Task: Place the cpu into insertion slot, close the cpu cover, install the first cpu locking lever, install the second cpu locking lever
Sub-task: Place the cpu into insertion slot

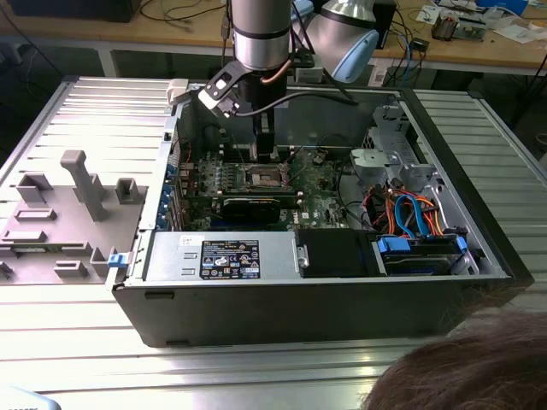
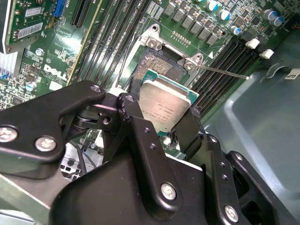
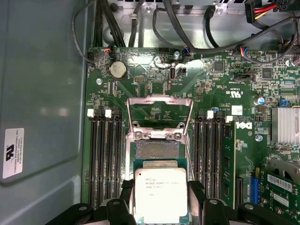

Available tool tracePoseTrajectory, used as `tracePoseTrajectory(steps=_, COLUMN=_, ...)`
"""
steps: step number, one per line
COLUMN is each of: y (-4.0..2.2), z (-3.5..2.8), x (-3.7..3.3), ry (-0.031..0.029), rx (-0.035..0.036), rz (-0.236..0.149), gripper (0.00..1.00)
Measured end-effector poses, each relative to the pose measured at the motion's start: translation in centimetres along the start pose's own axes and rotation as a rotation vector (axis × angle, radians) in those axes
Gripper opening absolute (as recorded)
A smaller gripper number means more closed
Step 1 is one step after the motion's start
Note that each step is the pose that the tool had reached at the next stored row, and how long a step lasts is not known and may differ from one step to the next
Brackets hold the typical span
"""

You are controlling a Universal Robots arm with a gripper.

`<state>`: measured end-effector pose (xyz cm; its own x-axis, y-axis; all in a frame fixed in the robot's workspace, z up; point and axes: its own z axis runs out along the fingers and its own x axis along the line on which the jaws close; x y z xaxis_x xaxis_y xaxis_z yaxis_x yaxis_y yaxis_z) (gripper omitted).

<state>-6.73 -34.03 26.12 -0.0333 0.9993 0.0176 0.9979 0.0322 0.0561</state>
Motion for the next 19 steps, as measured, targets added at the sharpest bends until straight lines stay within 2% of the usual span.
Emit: tracePoseTrajectory(steps=19, y=-0.02, z=0.38, x=-0.01, ry=-0.0001, rx=0.0001, rz=0.0, gripper=0.55)
